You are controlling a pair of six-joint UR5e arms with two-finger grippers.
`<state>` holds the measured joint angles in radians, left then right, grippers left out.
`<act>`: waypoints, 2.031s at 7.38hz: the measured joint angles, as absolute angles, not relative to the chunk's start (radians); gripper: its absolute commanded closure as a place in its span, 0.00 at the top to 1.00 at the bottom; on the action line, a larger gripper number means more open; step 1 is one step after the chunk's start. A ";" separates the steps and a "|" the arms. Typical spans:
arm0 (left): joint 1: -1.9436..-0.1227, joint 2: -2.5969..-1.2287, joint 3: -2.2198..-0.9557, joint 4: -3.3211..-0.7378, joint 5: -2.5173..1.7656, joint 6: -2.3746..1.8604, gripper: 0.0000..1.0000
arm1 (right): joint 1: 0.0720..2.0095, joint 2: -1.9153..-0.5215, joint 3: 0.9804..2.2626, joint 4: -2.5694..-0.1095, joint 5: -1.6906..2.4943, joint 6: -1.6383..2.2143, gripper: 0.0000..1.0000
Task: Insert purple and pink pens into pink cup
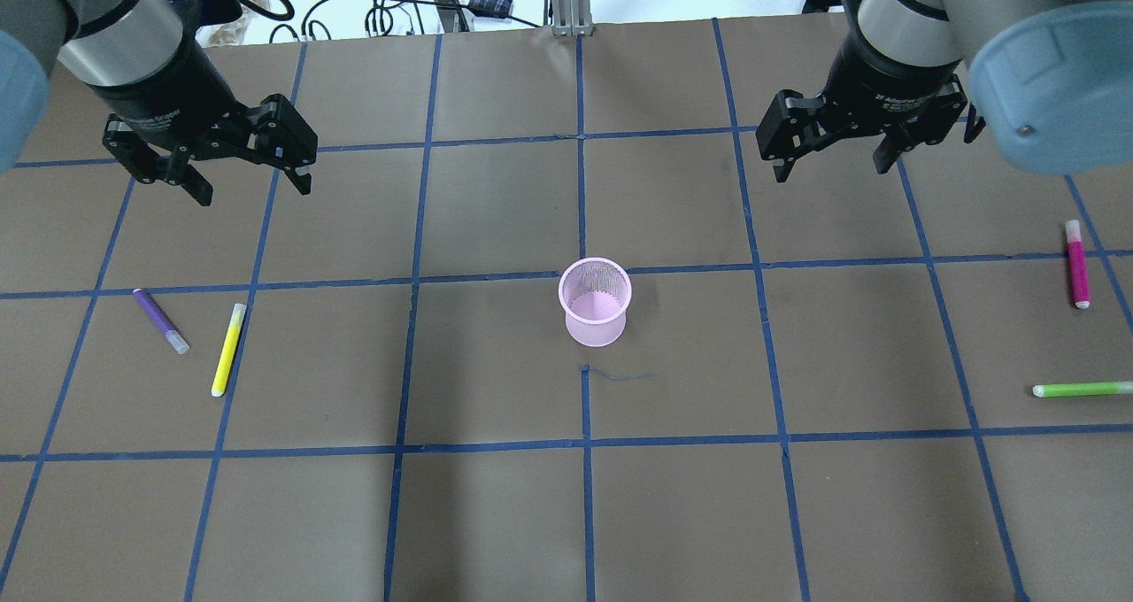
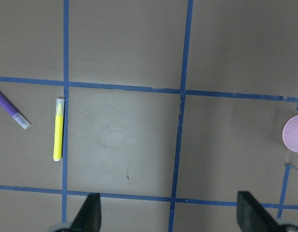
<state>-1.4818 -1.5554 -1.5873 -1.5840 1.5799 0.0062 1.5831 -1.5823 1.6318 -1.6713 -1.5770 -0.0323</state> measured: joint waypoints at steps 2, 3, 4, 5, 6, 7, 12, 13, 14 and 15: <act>-1.482 -1.555 -1.587 -1.584 1.581 0.007 1.00 | 1.582 -1.581 1.637 -1.679 -1.573 -0.033 1.00; -1.482 -1.556 -1.587 -1.584 1.580 0.007 1.00 | 1.578 -1.577 1.634 -1.686 -1.571 -0.038 1.00; -1.482 -1.555 -1.587 -1.583 1.580 0.008 1.00 | 1.566 -1.572 1.626 -1.702 -1.570 -0.041 1.00; -1.482 -1.554 -1.587 -1.583 1.580 0.009 1.00 | 1.544 -1.560 1.621 -1.721 -1.570 -0.042 1.00; -1.482 -1.553 -1.587 -1.583 1.580 0.009 1.00 | 1.504 -1.540 1.620 -1.724 -1.573 -0.040 1.00; -1.482 -1.554 -1.588 -1.583 1.581 0.010 1.00 | 1.436 -1.522 1.621 -1.724 -1.576 -0.039 1.00; -1.482 -1.557 -1.586 -1.587 1.581 0.008 1.00 | 0.966 -1.395 1.842 -2.031 -1.598 -0.228 1.00; -1.482 -1.556 -1.586 -1.584 1.580 0.008 1.00 | 0.903 -1.341 1.883 -2.137 -1.602 -0.279 1.00; -1.482 -1.556 -1.586 -1.583 1.579 0.008 1.00 | 0.856 -1.288 1.902 -2.216 -1.604 -0.308 1.00; -1.482 -1.556 -1.586 -1.582 1.578 0.009 1.00 | 0.833 -1.241 1.907 -2.278 -1.606 -0.321 0.93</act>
<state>-1.4818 -1.5556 -1.5862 -1.5820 1.5783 0.0090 0.8333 -1.2410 1.9075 -2.2777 -1.6058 -0.3210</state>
